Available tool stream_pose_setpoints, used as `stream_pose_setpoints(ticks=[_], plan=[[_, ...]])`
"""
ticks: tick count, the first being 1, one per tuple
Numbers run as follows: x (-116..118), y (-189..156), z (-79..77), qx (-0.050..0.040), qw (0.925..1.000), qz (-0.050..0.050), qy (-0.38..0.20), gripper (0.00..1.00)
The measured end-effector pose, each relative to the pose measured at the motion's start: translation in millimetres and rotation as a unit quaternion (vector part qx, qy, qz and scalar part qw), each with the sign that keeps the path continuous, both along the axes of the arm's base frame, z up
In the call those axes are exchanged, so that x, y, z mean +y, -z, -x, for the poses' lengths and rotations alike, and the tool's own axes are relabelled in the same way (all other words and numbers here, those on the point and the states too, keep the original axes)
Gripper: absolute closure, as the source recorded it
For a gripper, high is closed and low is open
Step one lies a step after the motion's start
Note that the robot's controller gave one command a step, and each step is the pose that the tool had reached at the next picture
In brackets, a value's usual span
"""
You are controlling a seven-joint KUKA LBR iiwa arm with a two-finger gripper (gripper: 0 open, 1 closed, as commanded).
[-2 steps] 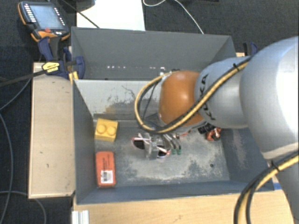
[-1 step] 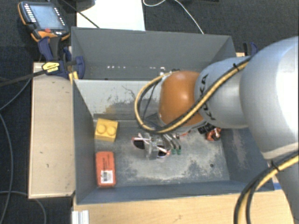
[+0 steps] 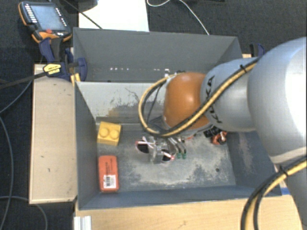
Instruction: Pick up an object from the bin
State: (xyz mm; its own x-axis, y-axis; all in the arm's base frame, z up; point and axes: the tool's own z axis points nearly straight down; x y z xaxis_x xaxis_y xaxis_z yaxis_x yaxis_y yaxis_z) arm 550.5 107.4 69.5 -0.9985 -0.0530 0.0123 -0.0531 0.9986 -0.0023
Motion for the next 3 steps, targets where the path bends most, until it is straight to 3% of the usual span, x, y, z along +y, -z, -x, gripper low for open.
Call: stream_pose_setpoints(ticks=[3], plan=[[0,-64,1.0,0.0020,1.0000,0.001,0.001,1.00]])
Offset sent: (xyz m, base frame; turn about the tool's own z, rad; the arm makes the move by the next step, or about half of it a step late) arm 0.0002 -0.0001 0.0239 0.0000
